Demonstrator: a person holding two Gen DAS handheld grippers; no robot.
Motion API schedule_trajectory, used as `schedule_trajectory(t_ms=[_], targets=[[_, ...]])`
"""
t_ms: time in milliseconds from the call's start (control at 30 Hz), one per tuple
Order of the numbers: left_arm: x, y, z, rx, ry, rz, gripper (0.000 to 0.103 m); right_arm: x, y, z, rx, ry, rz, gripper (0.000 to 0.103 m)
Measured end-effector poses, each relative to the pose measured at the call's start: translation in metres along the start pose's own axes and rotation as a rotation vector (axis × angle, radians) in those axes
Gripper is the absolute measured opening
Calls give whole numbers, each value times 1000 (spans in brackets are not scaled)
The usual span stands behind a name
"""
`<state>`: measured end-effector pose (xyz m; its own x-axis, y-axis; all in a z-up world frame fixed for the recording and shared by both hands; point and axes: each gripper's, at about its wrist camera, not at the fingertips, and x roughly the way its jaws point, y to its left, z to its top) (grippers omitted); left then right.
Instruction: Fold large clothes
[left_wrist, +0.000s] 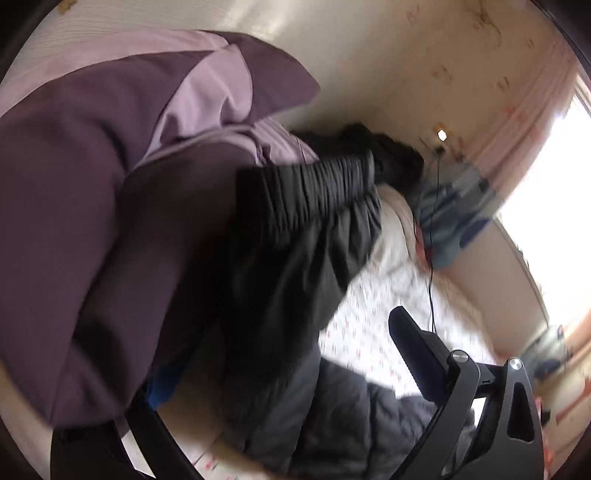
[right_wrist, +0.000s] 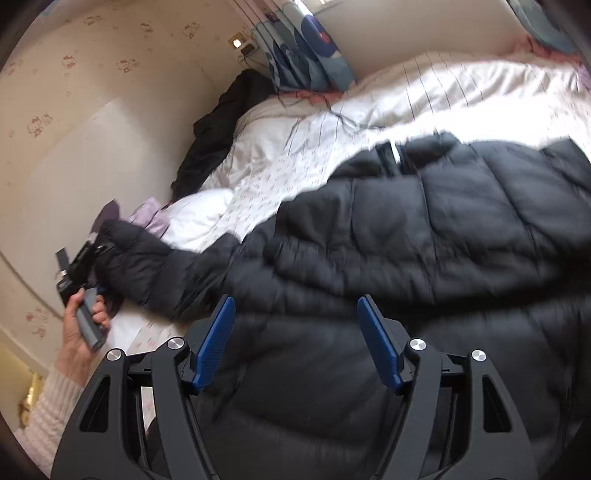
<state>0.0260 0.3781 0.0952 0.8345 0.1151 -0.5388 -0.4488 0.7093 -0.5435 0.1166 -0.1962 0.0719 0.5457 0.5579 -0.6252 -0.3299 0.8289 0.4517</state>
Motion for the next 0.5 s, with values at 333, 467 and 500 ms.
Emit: schedule_trajectory(t_ms=[333, 467, 500], targets=[[-8, -34, 31, 15, -85, -226, 8, 106, -37, 5, 1, 220, -177, 75], [-30, -63, 52, 61, -129, -302, 8, 80, -5, 41, -91, 33, -76, 76], [-35, -66, 54, 62, -132, -314, 8, 83, 1, 52, -94, 17, -27, 77]])
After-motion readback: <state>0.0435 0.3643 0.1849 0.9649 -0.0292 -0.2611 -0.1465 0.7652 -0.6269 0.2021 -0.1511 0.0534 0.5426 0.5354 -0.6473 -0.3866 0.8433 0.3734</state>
